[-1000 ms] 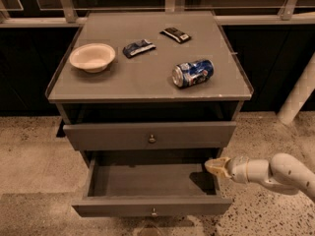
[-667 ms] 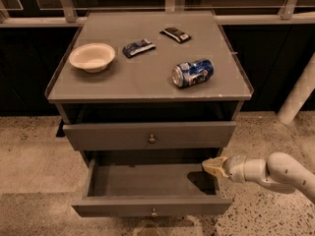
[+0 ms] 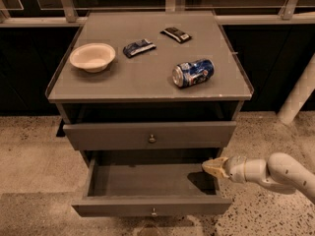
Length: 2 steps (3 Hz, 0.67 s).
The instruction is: Open middle drawer
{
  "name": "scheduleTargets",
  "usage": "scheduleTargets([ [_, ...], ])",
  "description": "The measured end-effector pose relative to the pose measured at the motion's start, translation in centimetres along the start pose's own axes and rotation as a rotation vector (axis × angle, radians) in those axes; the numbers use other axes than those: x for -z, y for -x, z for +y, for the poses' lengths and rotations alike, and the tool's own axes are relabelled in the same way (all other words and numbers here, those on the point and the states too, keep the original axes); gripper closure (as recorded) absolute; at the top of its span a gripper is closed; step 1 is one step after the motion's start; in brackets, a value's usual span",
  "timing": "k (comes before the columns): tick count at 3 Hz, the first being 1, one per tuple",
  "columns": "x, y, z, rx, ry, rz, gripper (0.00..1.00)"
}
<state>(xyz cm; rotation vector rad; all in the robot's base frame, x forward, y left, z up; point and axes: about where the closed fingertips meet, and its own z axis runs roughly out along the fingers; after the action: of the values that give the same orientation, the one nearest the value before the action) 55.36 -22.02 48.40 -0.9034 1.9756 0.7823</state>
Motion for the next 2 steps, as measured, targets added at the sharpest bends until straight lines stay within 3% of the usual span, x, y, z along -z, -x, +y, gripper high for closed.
scheduleTargets([
  [1,0.0,0.0,0.0,0.0,0.0,0.0,0.12],
  [2,-0.01,0.0,0.0,0.0,0.0,0.0,0.0],
])
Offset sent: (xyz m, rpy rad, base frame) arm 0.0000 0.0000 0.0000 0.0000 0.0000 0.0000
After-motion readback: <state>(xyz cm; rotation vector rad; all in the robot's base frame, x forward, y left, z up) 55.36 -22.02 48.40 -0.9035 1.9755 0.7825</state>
